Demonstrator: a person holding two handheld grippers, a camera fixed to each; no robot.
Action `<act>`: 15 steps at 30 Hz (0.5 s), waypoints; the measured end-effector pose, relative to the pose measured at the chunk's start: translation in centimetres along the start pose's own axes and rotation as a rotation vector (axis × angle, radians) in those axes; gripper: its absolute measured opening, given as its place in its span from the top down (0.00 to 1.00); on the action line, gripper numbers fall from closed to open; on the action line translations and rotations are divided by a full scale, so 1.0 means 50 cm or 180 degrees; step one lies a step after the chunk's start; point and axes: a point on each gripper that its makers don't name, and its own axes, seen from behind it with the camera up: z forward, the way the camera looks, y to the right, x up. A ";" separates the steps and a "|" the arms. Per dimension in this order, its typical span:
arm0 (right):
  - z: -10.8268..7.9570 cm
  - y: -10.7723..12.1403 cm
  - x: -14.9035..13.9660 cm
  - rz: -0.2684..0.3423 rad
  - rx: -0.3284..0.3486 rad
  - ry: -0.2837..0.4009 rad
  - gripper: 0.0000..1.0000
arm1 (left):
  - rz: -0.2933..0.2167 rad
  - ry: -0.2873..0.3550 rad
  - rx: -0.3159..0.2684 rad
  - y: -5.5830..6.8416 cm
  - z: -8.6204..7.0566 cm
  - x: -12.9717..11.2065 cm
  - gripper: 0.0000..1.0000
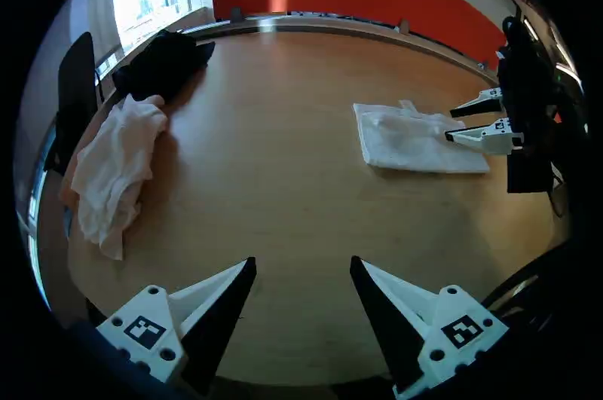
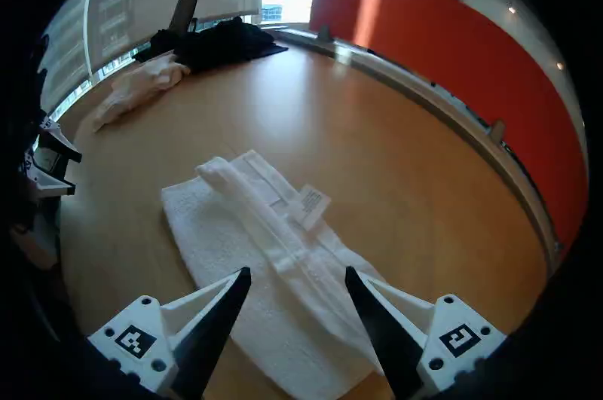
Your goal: Fold towel
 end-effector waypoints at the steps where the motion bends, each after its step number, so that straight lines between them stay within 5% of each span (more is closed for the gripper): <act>1: 0.002 0.001 0.000 -0.0005 -0.0003 -0.0001 0.03 | -0.0005 0.0003 -0.0002 0.000 0.000 -0.001 0.08; 15: 0.032 0.023 -0.020 -0.0119 -0.0073 -0.0076 0.03 | -0.0059 -0.0061 0.0017 -0.012 0.002 -0.036 0.07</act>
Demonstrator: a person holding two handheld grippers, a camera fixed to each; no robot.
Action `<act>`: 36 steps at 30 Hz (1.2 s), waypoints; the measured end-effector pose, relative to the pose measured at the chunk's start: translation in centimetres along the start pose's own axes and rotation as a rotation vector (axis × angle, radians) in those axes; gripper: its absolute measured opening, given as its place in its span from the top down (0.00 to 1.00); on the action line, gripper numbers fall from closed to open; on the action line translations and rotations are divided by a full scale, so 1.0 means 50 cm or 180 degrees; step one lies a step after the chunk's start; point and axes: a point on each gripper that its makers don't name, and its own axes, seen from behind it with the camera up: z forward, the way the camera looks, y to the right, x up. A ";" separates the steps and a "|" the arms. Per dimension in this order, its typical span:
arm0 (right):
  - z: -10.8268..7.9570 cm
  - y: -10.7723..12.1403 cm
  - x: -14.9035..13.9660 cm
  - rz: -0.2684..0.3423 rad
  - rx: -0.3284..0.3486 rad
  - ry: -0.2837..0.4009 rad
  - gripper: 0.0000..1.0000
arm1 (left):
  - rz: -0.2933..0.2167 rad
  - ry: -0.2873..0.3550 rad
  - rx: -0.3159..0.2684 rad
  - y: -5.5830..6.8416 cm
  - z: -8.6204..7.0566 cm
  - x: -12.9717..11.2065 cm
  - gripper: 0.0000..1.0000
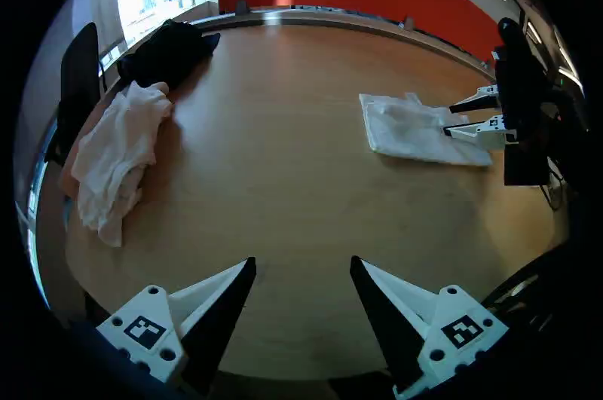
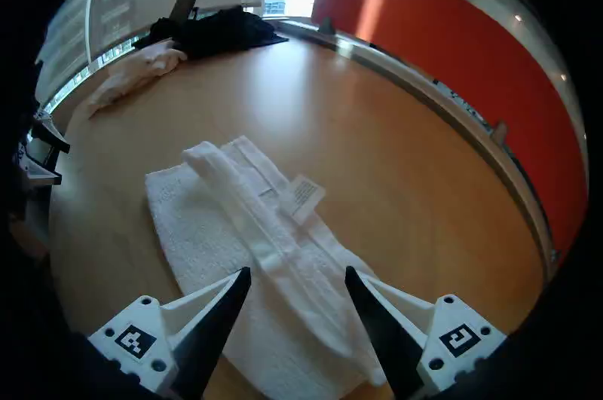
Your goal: Fold towel
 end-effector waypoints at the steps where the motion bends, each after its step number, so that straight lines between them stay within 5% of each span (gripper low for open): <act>1: 0.001 0.001 0.000 0.0000 -0.0002 0.0000 0.03 | -0.0006 0.0001 0.0003 -0.001 0.000 -0.001 0.07; 20: 0.011 0.095 0.051 -0.0035 -0.0218 0.0033 0.03 | -0.0033 0.0031 0.0040 0.001 -0.025 -0.020 0.07; 36: -0.027 0.074 0.030 0.0006 -0.0195 0.0054 0.03 | -0.0042 0.0082 0.0083 -0.002 -0.051 -0.030 0.07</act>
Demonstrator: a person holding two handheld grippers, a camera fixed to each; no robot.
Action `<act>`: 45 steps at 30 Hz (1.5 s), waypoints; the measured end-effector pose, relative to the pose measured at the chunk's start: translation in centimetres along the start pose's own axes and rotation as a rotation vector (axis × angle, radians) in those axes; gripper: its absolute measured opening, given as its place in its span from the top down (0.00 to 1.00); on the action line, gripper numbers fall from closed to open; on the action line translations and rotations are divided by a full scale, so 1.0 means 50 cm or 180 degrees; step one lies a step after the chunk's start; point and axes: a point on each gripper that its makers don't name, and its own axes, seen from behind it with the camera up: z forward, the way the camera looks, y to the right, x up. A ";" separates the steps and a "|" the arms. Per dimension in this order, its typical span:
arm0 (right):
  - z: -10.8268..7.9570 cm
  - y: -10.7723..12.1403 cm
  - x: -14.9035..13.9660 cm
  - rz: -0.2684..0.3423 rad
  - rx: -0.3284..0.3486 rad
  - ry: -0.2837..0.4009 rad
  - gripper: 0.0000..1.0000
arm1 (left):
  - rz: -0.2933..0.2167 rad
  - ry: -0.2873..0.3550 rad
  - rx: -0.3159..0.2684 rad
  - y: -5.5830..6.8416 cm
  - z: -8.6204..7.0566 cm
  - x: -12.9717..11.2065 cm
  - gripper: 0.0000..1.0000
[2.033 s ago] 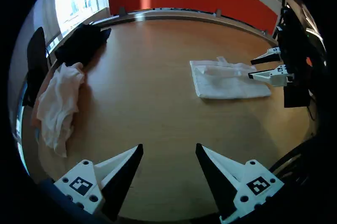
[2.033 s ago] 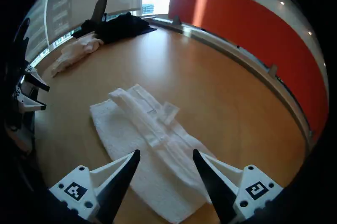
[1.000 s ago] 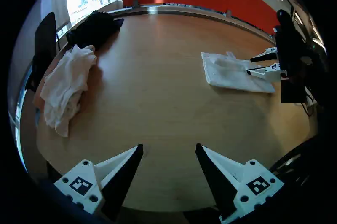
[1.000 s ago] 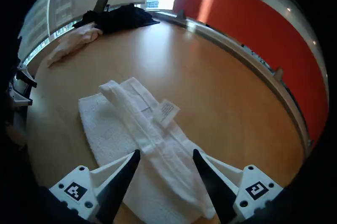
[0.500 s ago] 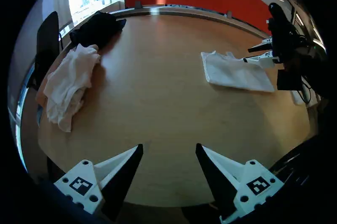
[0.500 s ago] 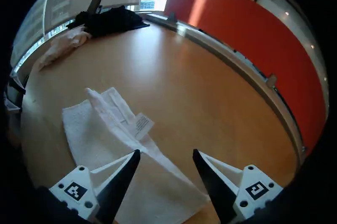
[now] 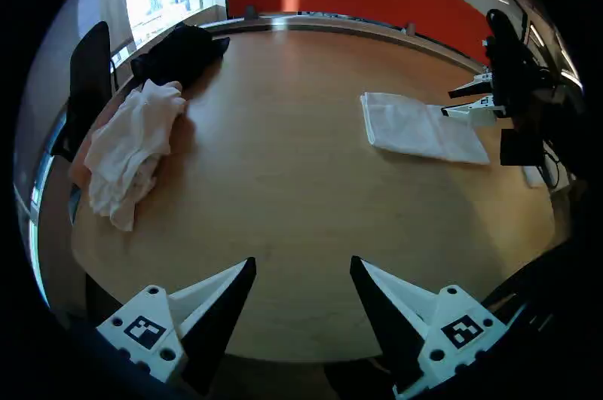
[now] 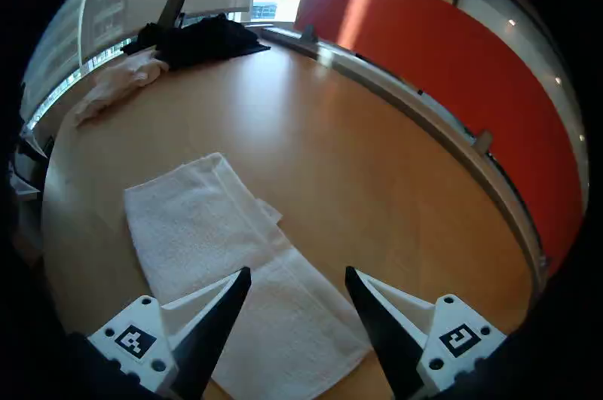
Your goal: Fold towel
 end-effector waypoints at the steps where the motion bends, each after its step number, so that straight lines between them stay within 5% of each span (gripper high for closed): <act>1: -0.004 -0.003 -0.006 0.0013 0.0001 -0.0002 0.03 | 0.0002 0.0002 -0.0001 0.000 -0.001 0.000 0.07; 27: -0.134 -0.037 -0.193 0.0283 -0.0010 -0.0203 0.05 | 0.0058 0.0054 -0.0021 0.009 -0.026 -0.005 0.07; 40: -0.158 -0.056 -0.255 0.0478 0.0124 -0.0367 0.32 | 0.0061 0.0059 -0.0023 0.010 -0.030 -0.011 0.07; 45: -0.160 -0.069 -0.274 0.0542 0.0227 -0.0452 0.51 | 0.0063 0.0056 -0.0025 0.009 -0.030 -0.012 0.07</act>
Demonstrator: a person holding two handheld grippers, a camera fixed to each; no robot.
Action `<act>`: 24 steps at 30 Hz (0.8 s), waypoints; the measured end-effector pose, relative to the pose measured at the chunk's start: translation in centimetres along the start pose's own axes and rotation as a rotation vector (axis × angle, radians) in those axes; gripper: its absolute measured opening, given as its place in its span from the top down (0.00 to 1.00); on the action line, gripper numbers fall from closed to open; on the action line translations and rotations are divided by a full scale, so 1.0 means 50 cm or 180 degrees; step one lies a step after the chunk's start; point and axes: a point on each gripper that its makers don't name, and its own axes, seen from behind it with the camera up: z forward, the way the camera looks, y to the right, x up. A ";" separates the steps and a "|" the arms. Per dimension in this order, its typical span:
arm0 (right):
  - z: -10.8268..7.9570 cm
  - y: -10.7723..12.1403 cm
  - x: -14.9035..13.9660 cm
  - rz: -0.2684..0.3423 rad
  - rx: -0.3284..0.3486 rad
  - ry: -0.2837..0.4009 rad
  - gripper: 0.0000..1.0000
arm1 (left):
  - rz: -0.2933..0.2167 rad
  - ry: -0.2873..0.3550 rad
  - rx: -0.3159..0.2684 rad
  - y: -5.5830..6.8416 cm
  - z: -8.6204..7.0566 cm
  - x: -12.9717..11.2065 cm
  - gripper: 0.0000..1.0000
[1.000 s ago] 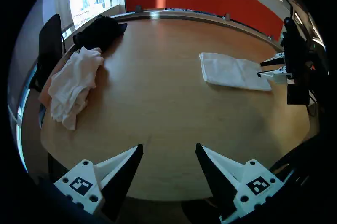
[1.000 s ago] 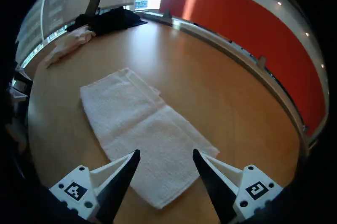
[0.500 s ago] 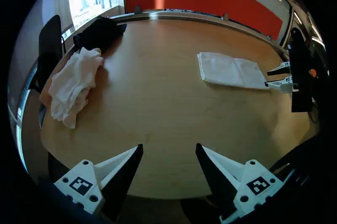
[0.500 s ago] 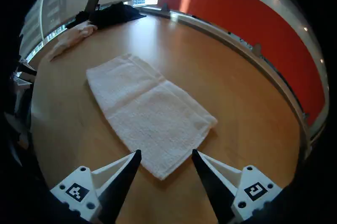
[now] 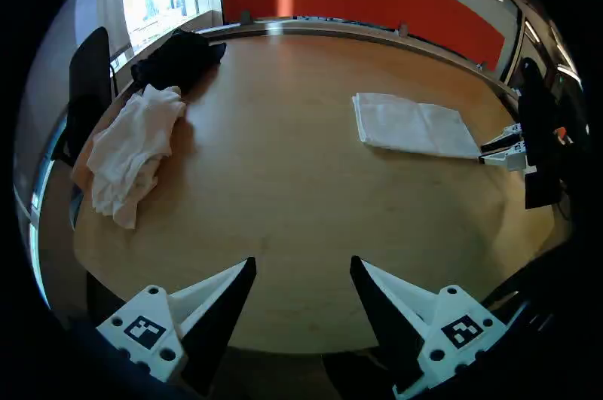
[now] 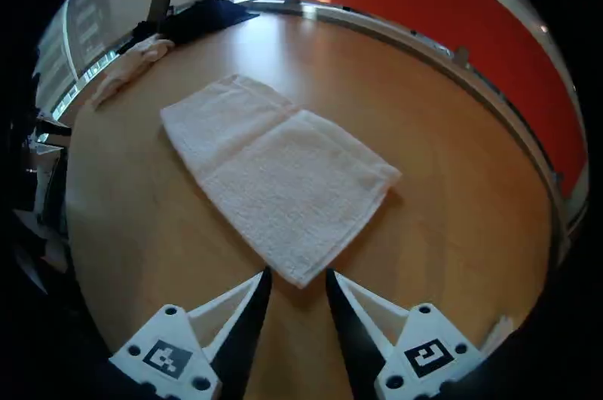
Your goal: Fold towel
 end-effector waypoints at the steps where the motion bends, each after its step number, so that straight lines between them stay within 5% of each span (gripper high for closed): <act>1: 0.001 0.000 -0.002 0.0014 0.0012 -0.0011 0.55 | 0.0001 -0.0002 0.0000 0.000 0.000 0.000 0.07; 12: 0.002 0.008 -0.018 0.0010 0.0028 -0.0082 0.62 | 0.0003 -0.0001 -0.0001 -0.002 -0.001 -0.001 0.07; 24: 0.003 0.002 -0.022 -0.0040 0.0080 -0.0109 0.80 | 0.0003 -0.0011 -0.0004 -0.001 0.001 -0.004 0.08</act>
